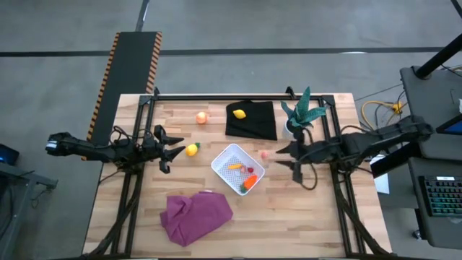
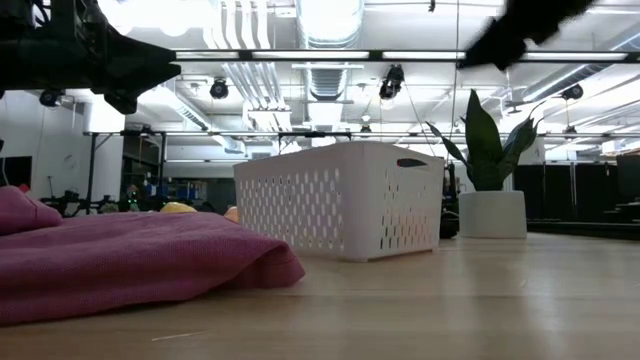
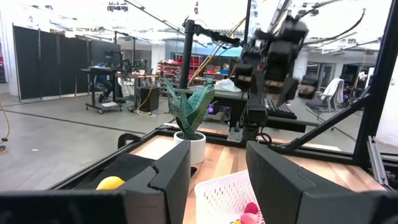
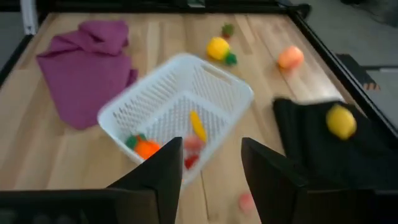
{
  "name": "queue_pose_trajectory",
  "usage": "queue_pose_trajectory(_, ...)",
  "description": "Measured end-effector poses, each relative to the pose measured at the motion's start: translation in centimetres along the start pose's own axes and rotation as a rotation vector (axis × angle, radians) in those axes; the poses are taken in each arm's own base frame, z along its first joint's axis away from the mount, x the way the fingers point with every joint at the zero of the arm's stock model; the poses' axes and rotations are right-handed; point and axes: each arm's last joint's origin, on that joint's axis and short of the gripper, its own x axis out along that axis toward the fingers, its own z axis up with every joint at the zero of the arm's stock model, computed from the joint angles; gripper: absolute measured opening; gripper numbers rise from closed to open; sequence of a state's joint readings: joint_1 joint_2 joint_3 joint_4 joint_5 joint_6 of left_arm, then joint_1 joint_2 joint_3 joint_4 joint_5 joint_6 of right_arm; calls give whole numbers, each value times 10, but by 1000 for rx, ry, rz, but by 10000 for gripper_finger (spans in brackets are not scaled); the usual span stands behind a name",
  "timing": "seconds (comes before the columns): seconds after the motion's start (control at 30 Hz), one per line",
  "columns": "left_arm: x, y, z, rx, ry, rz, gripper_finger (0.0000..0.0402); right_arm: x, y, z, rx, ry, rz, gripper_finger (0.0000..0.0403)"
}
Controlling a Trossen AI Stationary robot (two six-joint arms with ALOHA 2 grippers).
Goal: Pick and placing Produce into tupperware
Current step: Put the small peach into the white bin
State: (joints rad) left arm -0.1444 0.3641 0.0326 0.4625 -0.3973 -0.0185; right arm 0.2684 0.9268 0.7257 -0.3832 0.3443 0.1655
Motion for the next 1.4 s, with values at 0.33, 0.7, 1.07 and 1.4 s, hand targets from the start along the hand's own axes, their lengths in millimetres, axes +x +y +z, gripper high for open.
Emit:
queue_pose_trajectory(0.33,0,0,0,0,0,0,142,6,-15,-72,45,23,-72,185)
queue_pose_trajectory(0.7,0,0,0,0,1,0,142,38,-22,-80,-66,175,-103,322)
queue_pose_trajectory(1.07,0,0,0,0,0,0,142,82,-33,-86,-112,255,-44,303)
queue_pose_trajectory(1.4,0,0,0,6,0,0,142,118,-53,-83,-114,307,12,285)
